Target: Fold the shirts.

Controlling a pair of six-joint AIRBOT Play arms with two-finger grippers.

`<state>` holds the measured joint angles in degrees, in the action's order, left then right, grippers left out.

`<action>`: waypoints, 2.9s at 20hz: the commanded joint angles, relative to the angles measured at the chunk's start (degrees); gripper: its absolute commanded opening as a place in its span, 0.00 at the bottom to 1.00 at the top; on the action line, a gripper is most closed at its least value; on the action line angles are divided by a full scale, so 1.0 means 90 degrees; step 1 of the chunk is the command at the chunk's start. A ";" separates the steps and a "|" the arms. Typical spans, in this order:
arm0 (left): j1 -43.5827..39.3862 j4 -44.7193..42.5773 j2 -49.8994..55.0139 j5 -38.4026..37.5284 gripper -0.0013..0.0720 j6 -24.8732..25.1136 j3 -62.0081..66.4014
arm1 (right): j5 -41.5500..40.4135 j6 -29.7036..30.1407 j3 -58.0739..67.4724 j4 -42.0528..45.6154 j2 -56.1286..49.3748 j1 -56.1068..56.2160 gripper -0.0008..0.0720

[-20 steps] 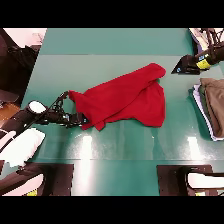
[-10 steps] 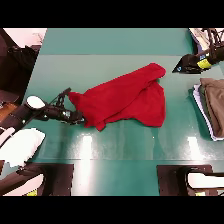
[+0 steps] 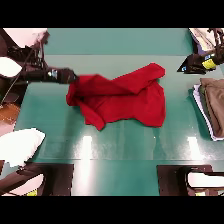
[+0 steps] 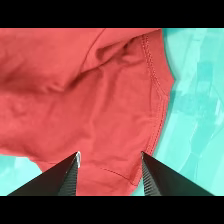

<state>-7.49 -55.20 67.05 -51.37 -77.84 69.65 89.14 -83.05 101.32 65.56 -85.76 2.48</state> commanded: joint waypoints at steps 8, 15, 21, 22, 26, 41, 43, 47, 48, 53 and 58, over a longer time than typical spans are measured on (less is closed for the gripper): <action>-0.0005 -0.0046 -0.0109 -0.1523 0.73 -0.0554 -0.1112 | 0.0447 0.0068 -0.0002 0.0046 0.0034 -0.0049 0.61; -0.0005 0.2421 -0.1491 -0.0019 0.73 -0.0296 -0.4682 | 0.0350 0.0066 -0.0002 0.0036 0.0056 -0.0046 0.61; -0.1093 0.2812 -0.1484 0.0806 0.73 -0.0158 -0.5219 | 0.0321 0.0053 -0.0002 -0.0005 0.0061 -0.0007 0.61; -0.1491 0.2803 -0.1469 0.1309 0.73 -0.0367 -0.5219 | 0.0321 0.0022 0.0000 -0.0005 0.0061 0.0002 0.61; -0.2069 0.2953 -0.1139 0.2052 0.73 -0.0865 -0.5219 | 0.0328 -0.0007 0.0000 -0.0007 0.0061 0.0002 0.61; -0.1974 0.3922 -0.0350 0.1137 0.06 0.0544 -0.3757 | 0.0758 -0.0005 -0.0012 0.0075 0.0211 -0.0163 0.61; -0.1598 0.3466 -0.0755 0.0741 0.06 0.0556 -0.3203 | 0.0675 -0.0005 -0.0486 0.0066 0.0607 -0.0420 0.61; -0.0420 0.2021 -0.1370 0.0036 0.06 0.0459 -0.2152 | 0.0204 -0.0005 -0.2759 0.0056 0.1702 -0.1005 0.62; -0.0197 0.1744 -0.1384 -0.0143 0.06 0.0459 -0.1962 | -0.0138 -0.0002 -0.3432 0.0034 0.1928 -0.1098 0.65; 0.0083 0.1275 -0.1379 -0.0432 0.06 0.0457 -0.1807 | -0.1826 0.0177 -0.6074 -0.0794 0.2188 -0.1049 0.73; 0.0083 0.1268 -0.1379 -0.0697 0.06 0.0459 -0.1807 | -0.2841 0.0289 -0.6394 -0.1178 0.1433 -0.0384 0.73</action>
<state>-7.14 -42.74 54.72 -55.79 -73.71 53.08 69.97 -81.01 46.54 57.43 -70.11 -3.81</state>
